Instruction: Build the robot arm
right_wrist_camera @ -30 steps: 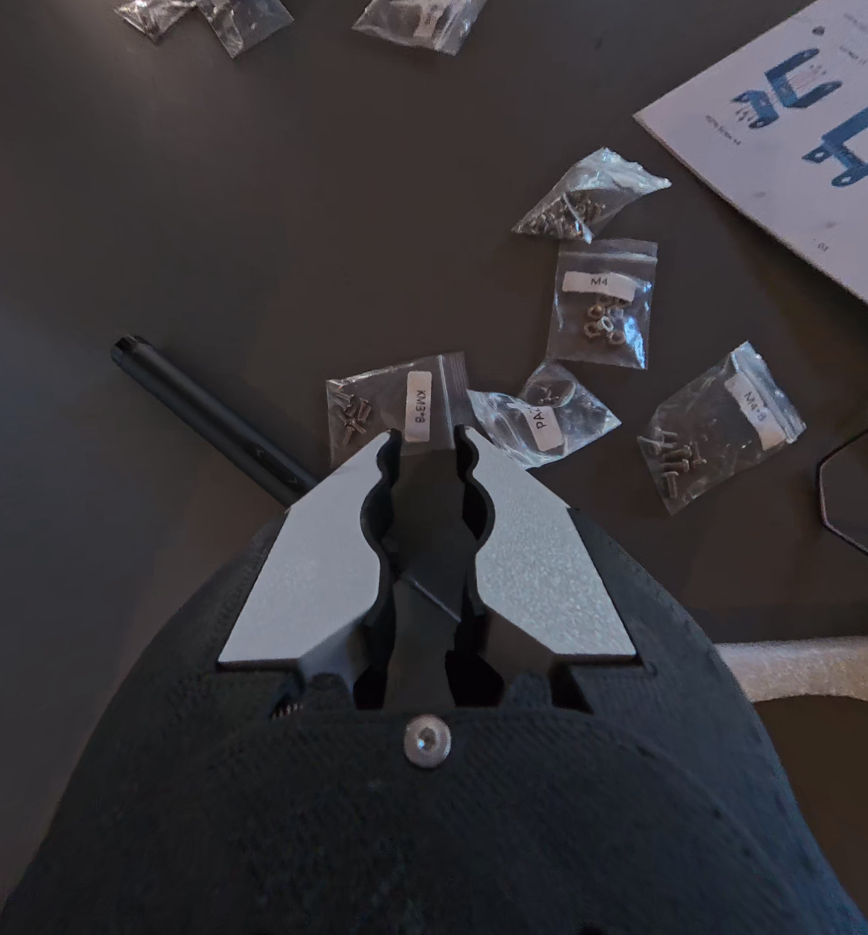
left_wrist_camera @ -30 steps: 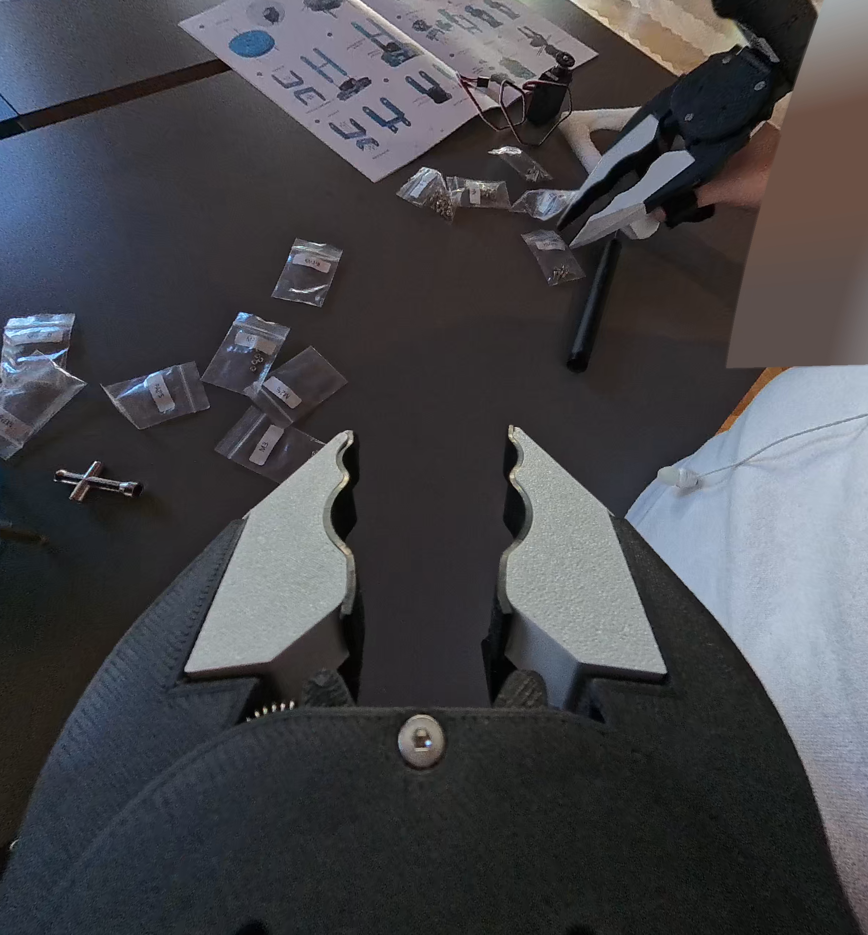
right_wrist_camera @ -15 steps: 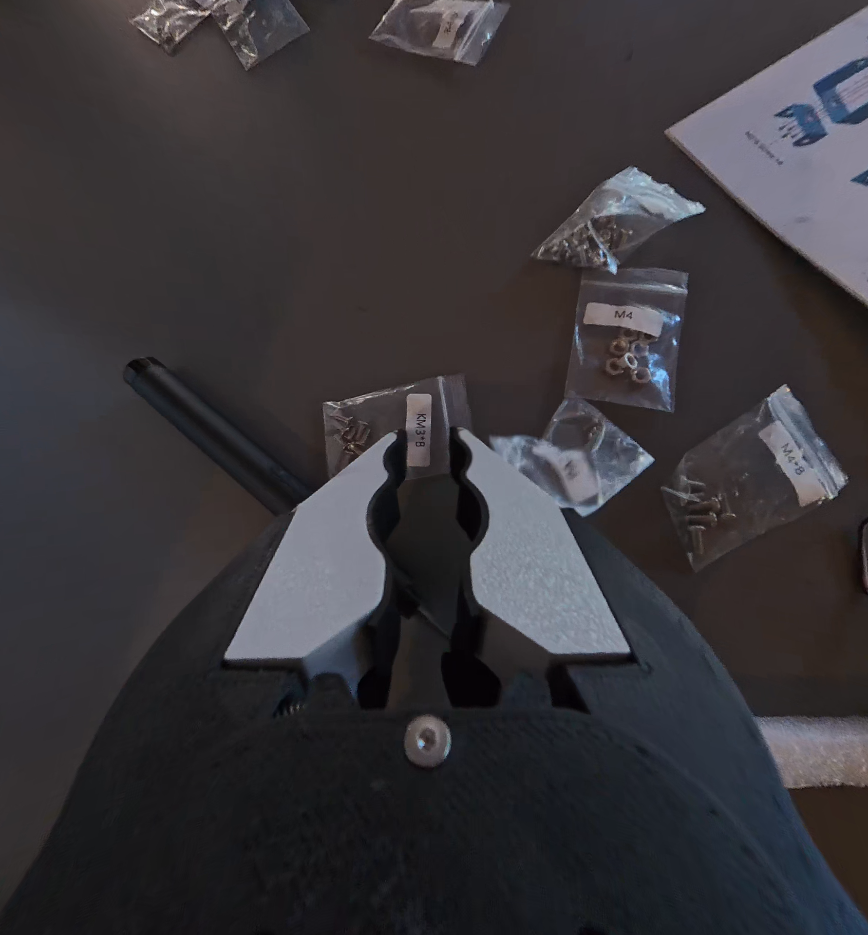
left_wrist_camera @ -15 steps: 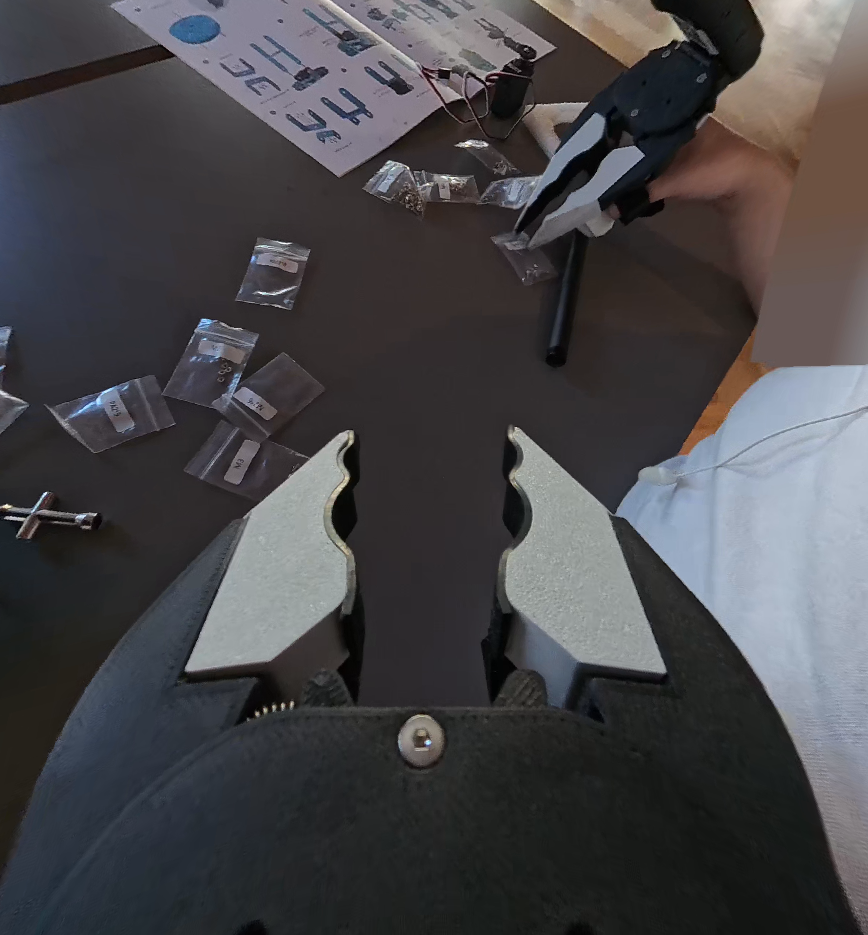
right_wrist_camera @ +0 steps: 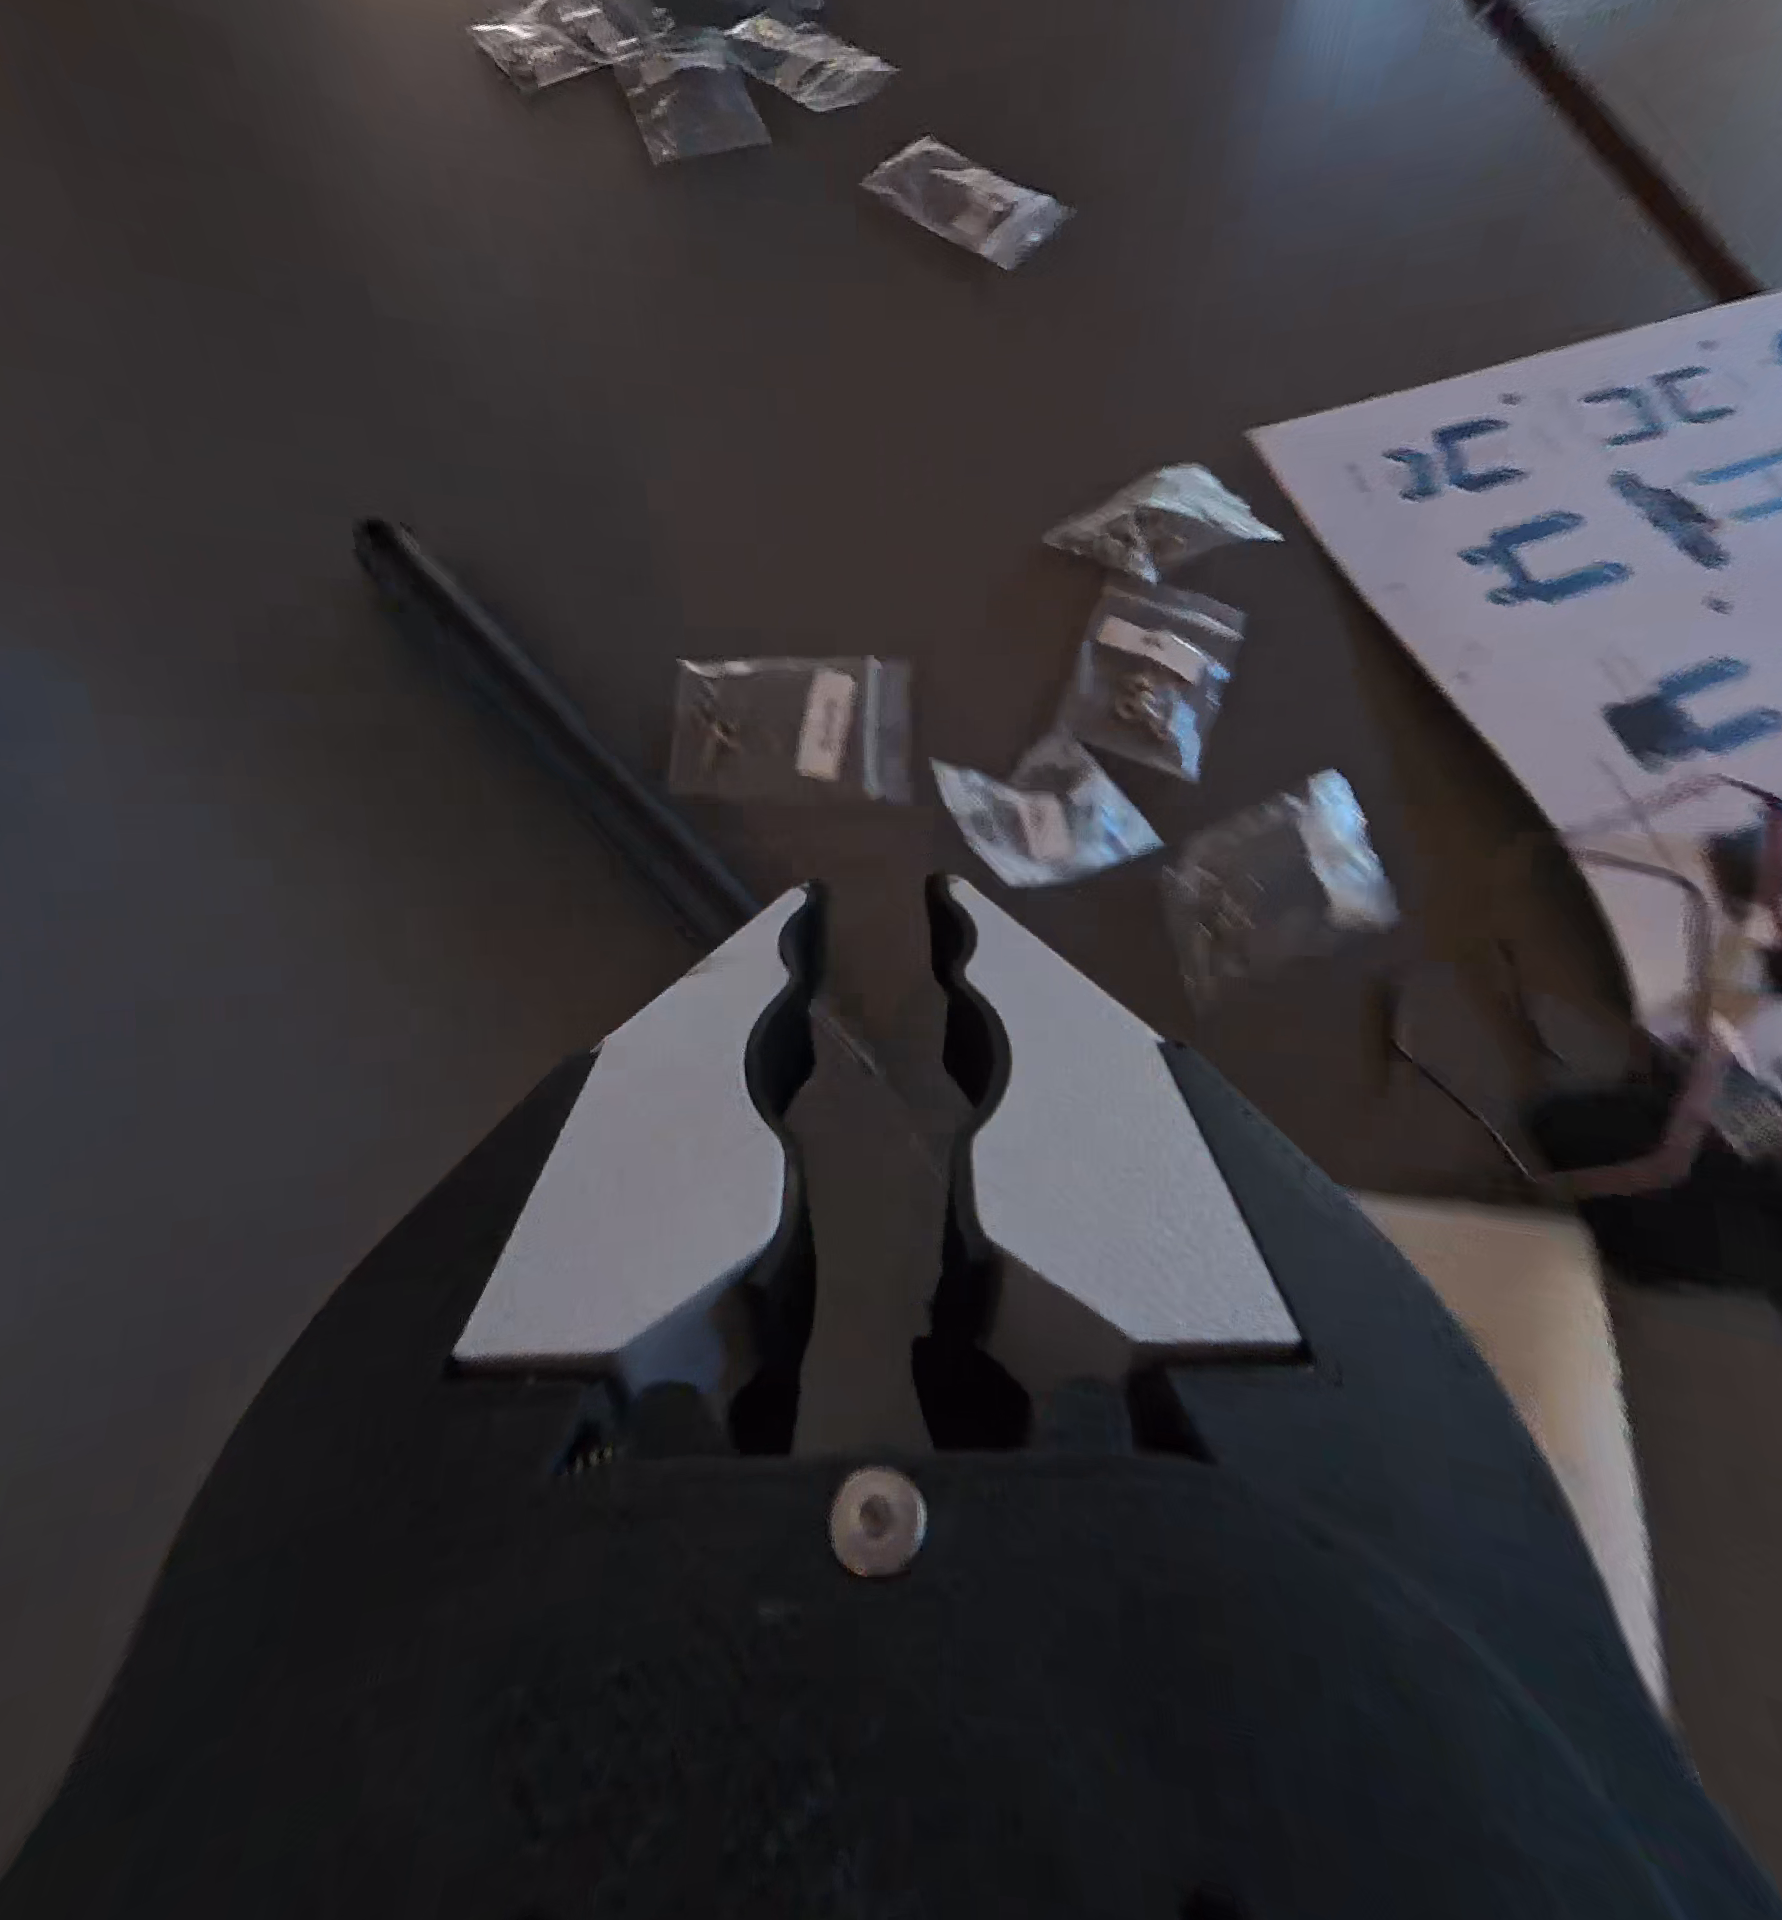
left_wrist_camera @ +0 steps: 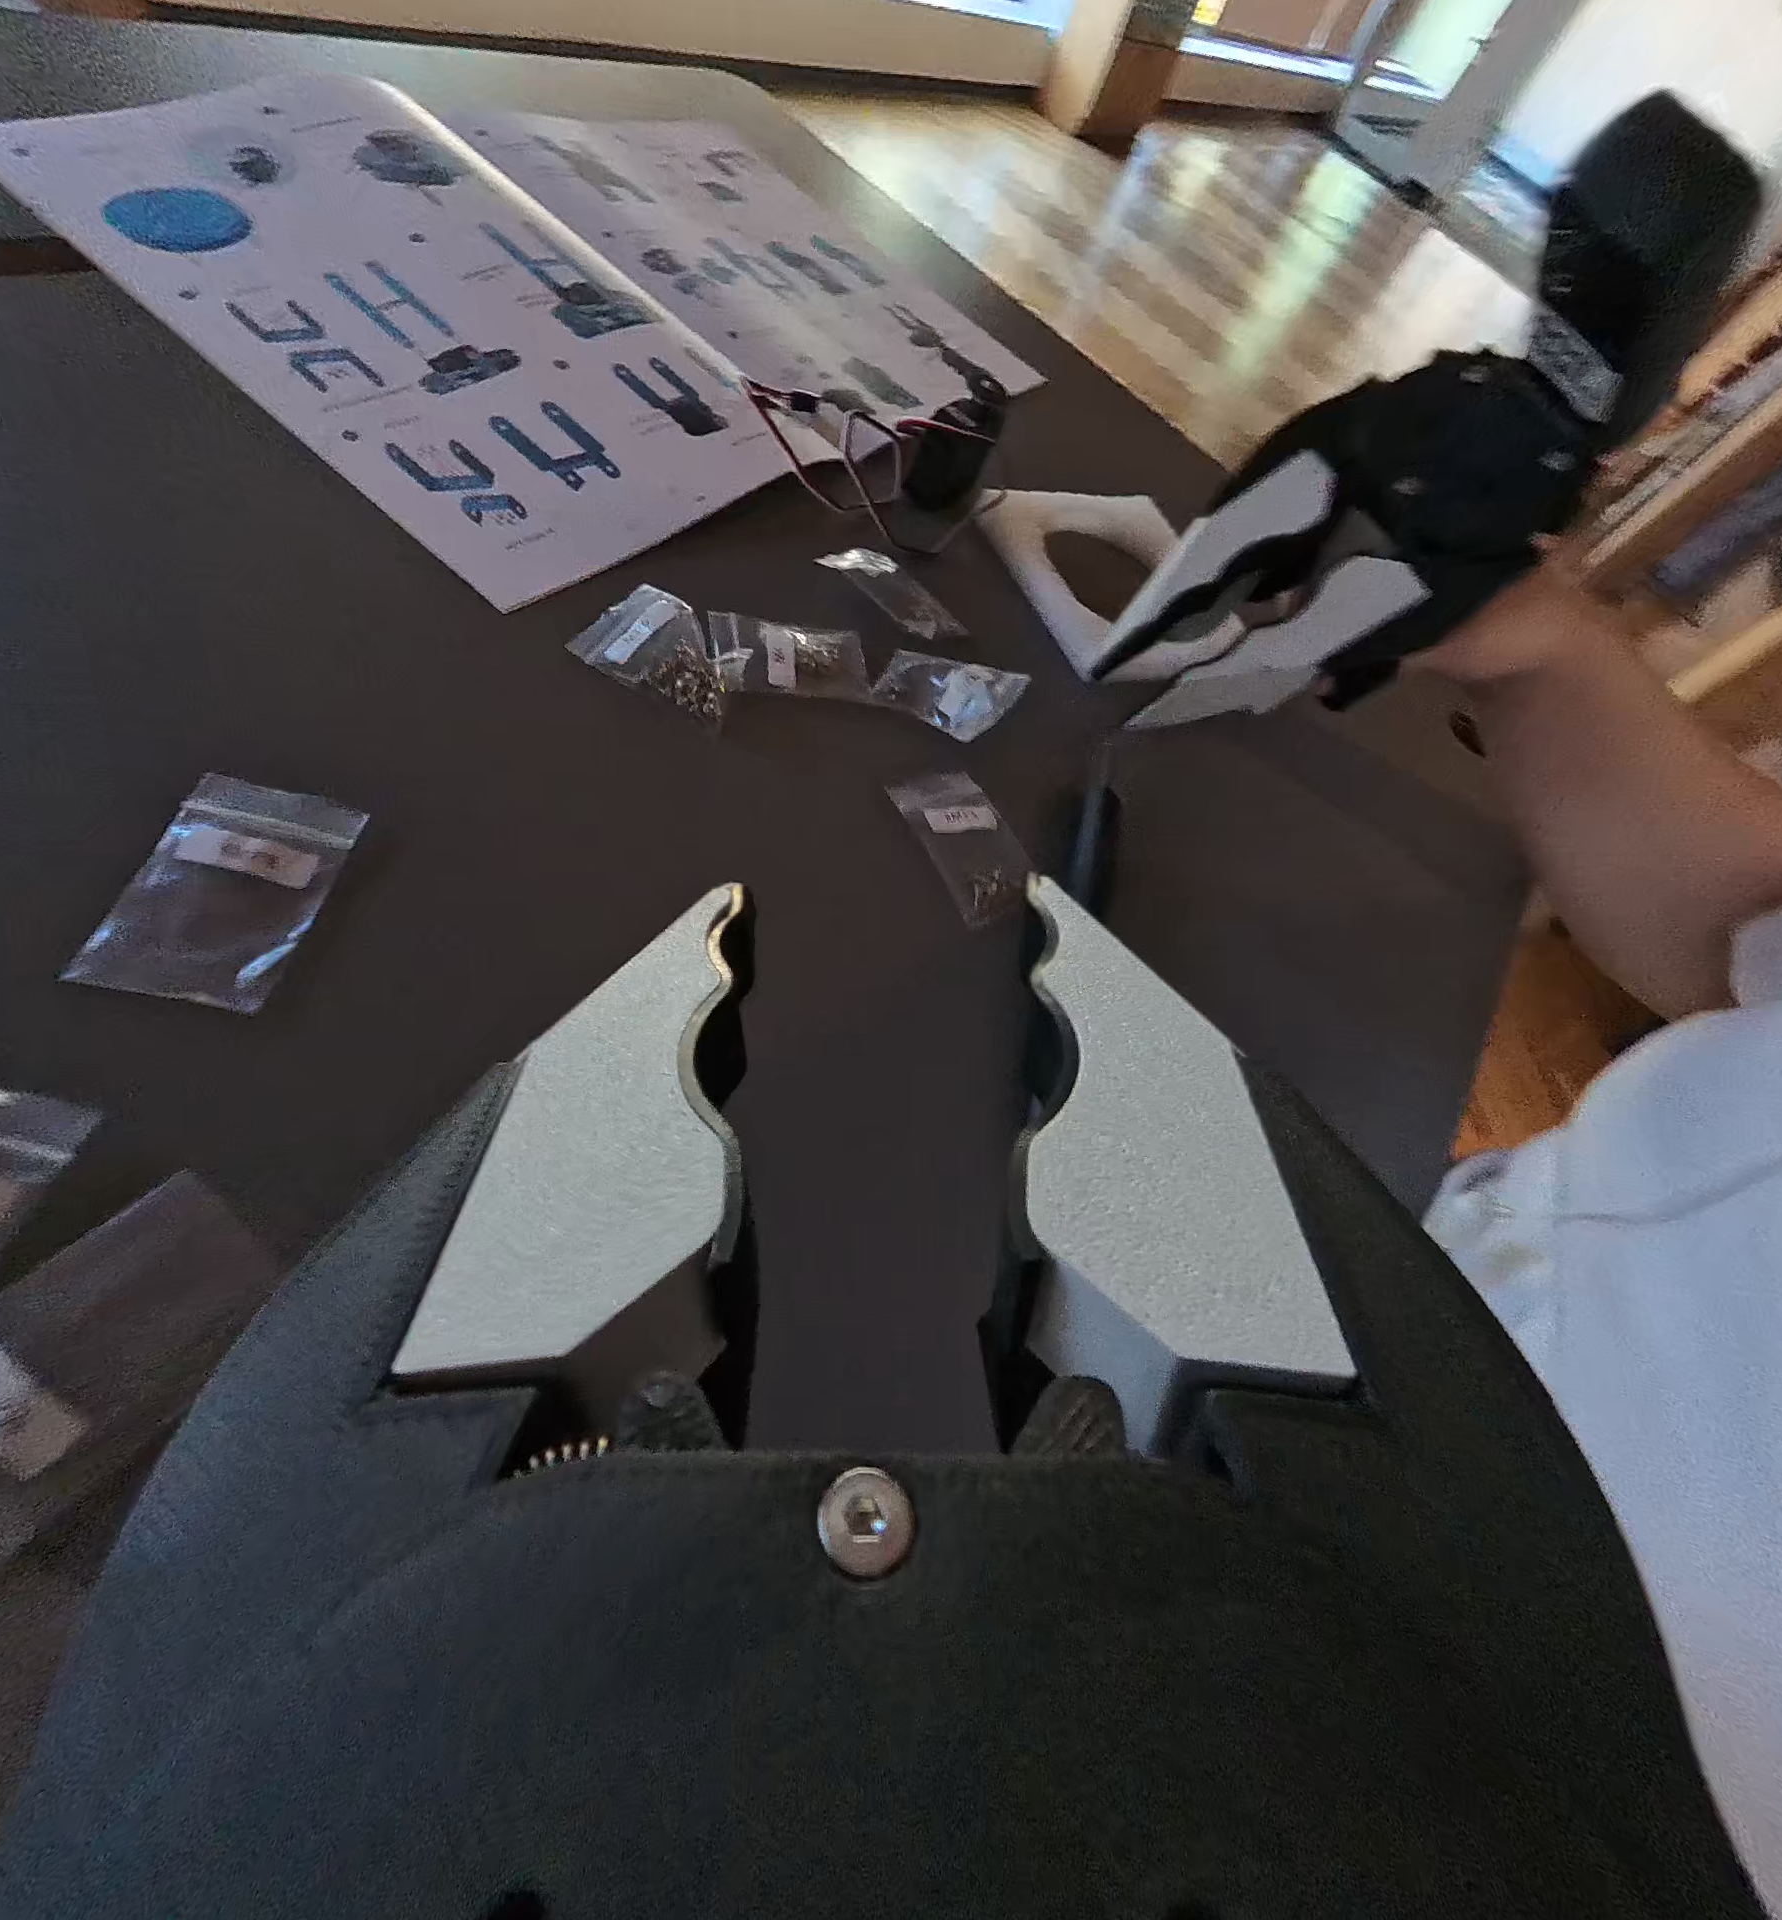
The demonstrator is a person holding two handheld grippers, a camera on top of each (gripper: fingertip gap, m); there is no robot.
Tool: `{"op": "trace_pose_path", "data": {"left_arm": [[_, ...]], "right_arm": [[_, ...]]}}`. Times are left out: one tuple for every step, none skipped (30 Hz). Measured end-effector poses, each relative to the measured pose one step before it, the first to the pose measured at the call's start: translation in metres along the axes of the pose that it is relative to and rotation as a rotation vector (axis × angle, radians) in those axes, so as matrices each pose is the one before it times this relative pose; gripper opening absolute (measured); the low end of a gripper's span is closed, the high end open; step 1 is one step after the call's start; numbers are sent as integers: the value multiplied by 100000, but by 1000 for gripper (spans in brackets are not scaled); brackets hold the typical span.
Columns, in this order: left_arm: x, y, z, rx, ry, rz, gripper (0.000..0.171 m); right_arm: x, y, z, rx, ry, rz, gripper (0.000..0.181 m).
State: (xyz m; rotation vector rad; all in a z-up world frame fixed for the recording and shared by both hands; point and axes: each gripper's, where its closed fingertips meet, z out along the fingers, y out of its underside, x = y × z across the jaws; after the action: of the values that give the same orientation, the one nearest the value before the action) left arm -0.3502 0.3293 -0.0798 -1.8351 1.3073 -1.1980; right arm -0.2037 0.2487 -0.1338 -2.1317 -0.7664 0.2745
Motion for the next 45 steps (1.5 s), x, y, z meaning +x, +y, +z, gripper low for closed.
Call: {"op": "trace_pose_path", "data": {"left_arm": [[522,-16,1347,224,-3332,-2026,49],[722,82,1260,-850,-1943,-2439,47],[752,248,1161,-2443,-1087,-2667,39],[637,340,1069,-3464,-728,-2802,31],[475,233,1009,-3147,-1006,-2840,30],[359,65,884,-2033,-1360,-2217,32],[288,-52,785,-804,-1421,-1122,35],[129,105,693,-1462,-2024,-246,38],[-103,282,620,-2814,-2966,911,39],[-399,324,489,-3241,-4582,2071,40],[-480,300,321,-3064,-4704,2080,42],[-157,122,154,-1915,-1949,1209,43],[138,-68,69,-354,749,22,41],[44,-121,47,492,957,-1059,39],[-189,-50,67,430,-24,-1245,38],[-213,73,133,-19,76,-748,36],[-119,180,208,-632,815,-671,33],[-123,173,266,-701,751,-930,33],[-201,45,297,26,344,-1017,33],[-46,17,312,86,989,-1158,32],[203,27,330,-354,2073,-985,33],[209,17,347,-491,1816,-782,34],[79,45,338,-729,650,-470,36],[-26,129,302,-1354,-450,137,39],[-54,223,235,-1872,-1005,870,43],[-102,254,122,-1834,-1512,1219,45],[-144,224,42,-1166,-1741,1021,46],[-80,188,1,-603,-1023,539,46],[-11,201,18,-452,-81,-136,44],[8,186,10,-237,353,-820,41],[10,24,-40,671,693,-1248,39],[13,-1,-23,638,928,-1601,38],[20,-37,6,611,1125,-1517,37],[36,-31,20,452,1299,-1283,35],[34,-24,46,373,1315,-1062,33],[44,-36,72,475,1425,-703,31],[49,-34,83,493,1639,-582,28],[-14,-25,93,425,1503,-868,25],[-86,-19,92,195,1205,-1107,20],[-60,44,98,-286,1307,-982,14],[19,107,86,-662,1641,-554,5],[94,54,78,-352,1669,-216,2],[93,3,31,118,1389,-77,0],[107,-48,8,369,1326,33,0],[142,-52,-24,324,1454,-23,0]], "right_arm": [[797,848,-1276,1545,2263,-751,21],[737,734,-1240,1749,1429,-700,22],[848,502,-1173,2237,1813,309,22],[974,369,-1040,1895,2381,572,22],[1148,399,-854,1291,3325,-225,22],[1427,438,-645,1127,5021,-376,22],[1373,328,-412,1670,4903,660,22],[1051,46,-210,3356,3216,969,22],[881,-112,-65,4299,2933,581,22],[945,-119,26,4090,4179,1104,21],[855,-57,68,2782,4229,2528,21],[372,184,47,-1823,1795,3608,22],[-148,125,-109,-2924,-400,1379,23],[45,-238,-138,2331,2057,-1776,23],[167,-123,-116,2859,3268,-2499,21],[-51,171,-27,530,1646,-1339,20],[-291,269,156,-207,-507,-133,19],[-365,228,287,-450,-1416,1027,19],[-339,102,319,-109,-1646,955,19],[-264,-32,301,261,-1364,463,19],[-186,-86,254,179,-806,73,19],[-160,-135,172,406,-517,-393,19],[-174,-142,84,647,-424,-769,19],[-140,-73,33,647,-118,-816,19],[-156,24,12,548,-248,-664,19],[-186,68,-14,310,-554,-330,18],[-226,45,-18,253,-854,-222,18],[-173,18,-34,13,-603,-197,18],[-161,-2,-52,-168,-517,-465,18],[-178,28,-32,-193,-609,-933,18],[-126,115,-22,-757,-512,-1163,18],[-61,201,-23,-1399,-198,-642,19],[-38,117,-34,-777,-120,31,19],[-71,34,-46,-236,-360,951,19],[-156,-36,-30,69,-926,1313,19],[-200,-56,2,117,-1095,843,19],[-122,-38,26,-57,-561,-124,19],[-9,16,43,-462,125,-771,19],[-41,55,57,-622,42,-780,19],[-92,80,79,-554,-370,-339,19],[-138,62,79,-392,-567,-5,19],[-109,66,52,-289,-499,-50,19],[-74,93,54,-442,-340,-199,19],[-16,94,50,-489,-121,-241,19],[24,79,22,-367,11,-94,19]]}}
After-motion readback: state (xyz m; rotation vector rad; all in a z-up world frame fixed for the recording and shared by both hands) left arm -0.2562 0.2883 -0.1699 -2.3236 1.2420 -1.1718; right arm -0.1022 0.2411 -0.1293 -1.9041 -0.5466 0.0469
